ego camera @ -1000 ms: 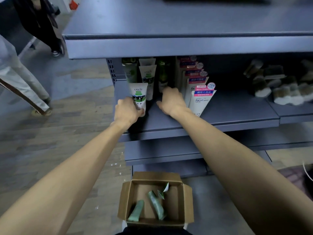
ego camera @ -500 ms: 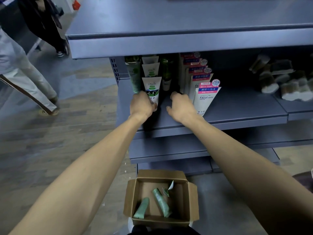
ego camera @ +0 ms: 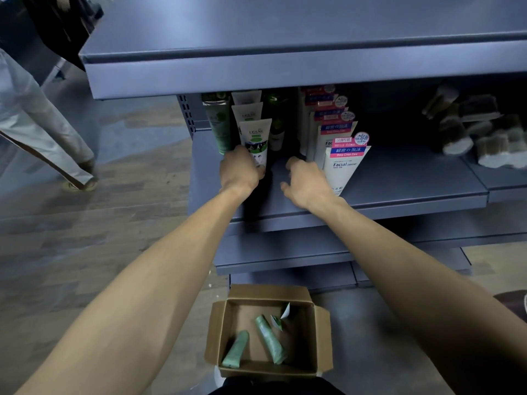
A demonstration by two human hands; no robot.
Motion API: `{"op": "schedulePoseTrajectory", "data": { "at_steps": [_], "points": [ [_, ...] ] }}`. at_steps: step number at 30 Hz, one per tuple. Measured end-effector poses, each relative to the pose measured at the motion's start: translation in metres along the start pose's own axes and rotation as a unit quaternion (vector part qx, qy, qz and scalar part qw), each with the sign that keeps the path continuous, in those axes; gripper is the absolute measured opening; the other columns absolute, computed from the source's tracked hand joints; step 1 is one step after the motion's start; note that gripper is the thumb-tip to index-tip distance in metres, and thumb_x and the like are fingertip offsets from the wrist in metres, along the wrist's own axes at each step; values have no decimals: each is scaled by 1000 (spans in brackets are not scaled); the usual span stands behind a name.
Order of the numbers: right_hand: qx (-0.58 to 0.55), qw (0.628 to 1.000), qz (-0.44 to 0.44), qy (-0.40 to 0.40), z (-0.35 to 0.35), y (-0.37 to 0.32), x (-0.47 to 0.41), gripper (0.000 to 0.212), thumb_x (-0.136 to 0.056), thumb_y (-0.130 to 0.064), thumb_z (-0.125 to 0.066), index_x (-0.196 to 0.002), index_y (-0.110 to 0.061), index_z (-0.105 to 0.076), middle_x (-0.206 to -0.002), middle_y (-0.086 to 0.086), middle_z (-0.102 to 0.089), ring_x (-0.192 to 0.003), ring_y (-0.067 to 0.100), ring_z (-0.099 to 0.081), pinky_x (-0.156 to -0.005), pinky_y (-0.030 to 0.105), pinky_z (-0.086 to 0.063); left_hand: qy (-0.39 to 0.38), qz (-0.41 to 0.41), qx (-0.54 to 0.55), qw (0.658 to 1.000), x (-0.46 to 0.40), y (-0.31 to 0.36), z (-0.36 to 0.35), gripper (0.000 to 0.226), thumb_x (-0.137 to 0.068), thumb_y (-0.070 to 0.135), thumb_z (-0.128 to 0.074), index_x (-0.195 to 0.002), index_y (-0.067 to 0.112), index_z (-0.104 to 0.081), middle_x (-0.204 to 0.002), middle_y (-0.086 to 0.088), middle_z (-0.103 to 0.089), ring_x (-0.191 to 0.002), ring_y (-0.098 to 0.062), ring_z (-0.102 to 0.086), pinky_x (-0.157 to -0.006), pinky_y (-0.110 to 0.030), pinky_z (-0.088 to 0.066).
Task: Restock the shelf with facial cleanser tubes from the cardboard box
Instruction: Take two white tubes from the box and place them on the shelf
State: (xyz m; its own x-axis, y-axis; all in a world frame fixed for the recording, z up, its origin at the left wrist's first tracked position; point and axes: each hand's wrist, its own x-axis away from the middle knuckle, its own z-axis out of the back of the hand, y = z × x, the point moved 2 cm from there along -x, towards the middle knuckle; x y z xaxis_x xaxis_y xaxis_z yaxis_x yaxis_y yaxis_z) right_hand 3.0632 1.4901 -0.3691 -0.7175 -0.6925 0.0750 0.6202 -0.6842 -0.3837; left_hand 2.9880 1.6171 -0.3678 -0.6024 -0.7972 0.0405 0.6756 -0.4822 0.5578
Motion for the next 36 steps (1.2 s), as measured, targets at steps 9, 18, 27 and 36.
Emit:
{"op": "schedulePoseTrajectory", "data": {
  "at_steps": [9,18,27,36],
  "points": [
    [-5,1000,15,-7,-1,-2,-7,38,-86,-23,-62,-119,-7,-53,-107,14,-65,-100,36,-62,-84,41,-54,4,8,-9,1000,-8,-4,6,41,-80,30,-74,-108,4,-59,-107,-16,-66,-98,-35,-65,-72,-31,-47],
    [-11,1000,9,-17,-10,-4,-4,38,-89,-23,-61,-122,-8,-52,-108,13,-66,-109,35,-56,-87,39,-52,9,10,-8,1000,-7,-3,4,41,-82,30,-73,-109,3,-59,-110,-15,-66,-101,-33,-64,-73,-29,-46],
    [-21,1000,10,-9,-6,-6,1,39,-86,-22,-62,-120,-6,-53,-107,15,-66,-103,37,-61,-87,42,-54,1,19,16,1000,4,-7,-5,31,-86,30,-67,-103,5,-59,-106,-15,-66,-99,-34,-64,-73,-30,-47],
    [-9,1000,8,-7,-2,-5,9,37,-88,-24,-62,-119,-6,-52,-106,16,-64,-98,38,-62,-81,40,-54,6,-28,-71,997,22,-21,-5,30,-85,31,-66,-101,6,-59,-101,-16,-65,-93,-38,-63,-69,-36,-50]
  ]
}}
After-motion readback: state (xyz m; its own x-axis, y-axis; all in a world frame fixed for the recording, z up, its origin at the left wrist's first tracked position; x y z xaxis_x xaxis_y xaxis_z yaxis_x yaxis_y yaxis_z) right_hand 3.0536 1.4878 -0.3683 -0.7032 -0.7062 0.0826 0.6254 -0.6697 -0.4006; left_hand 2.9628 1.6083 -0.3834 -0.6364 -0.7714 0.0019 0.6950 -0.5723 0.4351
